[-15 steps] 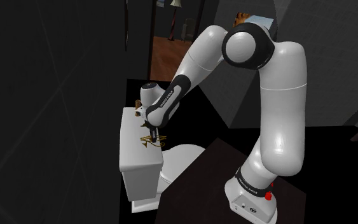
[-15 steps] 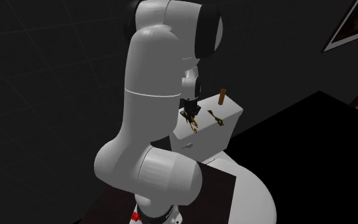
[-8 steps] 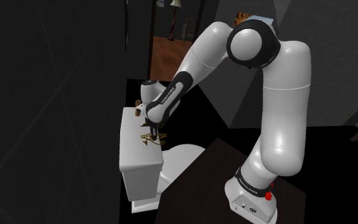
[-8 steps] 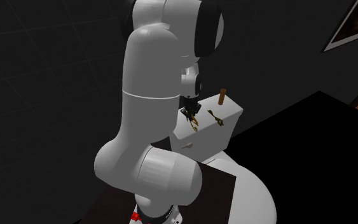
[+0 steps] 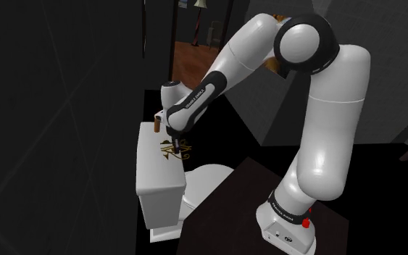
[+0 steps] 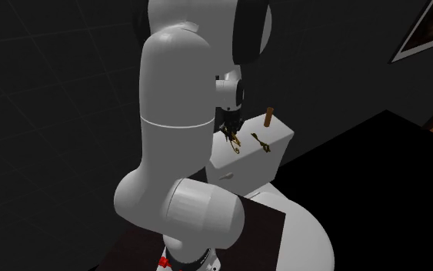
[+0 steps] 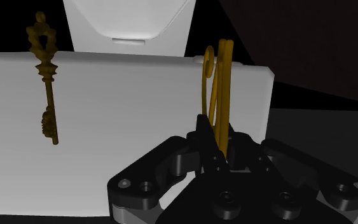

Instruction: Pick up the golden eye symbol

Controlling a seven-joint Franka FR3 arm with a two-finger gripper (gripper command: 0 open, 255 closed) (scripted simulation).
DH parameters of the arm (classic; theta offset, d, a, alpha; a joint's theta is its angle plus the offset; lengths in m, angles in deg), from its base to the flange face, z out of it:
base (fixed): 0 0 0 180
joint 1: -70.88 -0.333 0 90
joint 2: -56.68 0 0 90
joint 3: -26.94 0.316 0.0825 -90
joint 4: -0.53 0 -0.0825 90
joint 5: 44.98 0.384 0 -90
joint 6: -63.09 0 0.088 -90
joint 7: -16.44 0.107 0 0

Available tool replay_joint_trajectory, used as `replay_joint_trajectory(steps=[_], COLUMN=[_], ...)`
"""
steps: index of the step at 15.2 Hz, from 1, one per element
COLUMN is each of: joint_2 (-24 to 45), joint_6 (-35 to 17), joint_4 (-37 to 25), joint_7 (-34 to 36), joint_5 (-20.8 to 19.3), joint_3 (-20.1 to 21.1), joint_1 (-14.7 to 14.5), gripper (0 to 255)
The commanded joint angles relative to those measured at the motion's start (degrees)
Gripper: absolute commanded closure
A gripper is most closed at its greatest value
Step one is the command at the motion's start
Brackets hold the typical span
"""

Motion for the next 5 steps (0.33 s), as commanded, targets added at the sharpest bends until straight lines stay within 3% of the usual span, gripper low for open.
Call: replay_joint_trajectory(steps=[1,5], joint_2=[-1.29,-2.75], joint_6=[1.44,2.87], joint_4=[-0.12,-0.11], joint_7=[-0.20,-0.50], joint_5=[0.27,0.54], joint_3=[0.16,0.27], joint_1=[-0.01,0.04], gripper=[255,255])
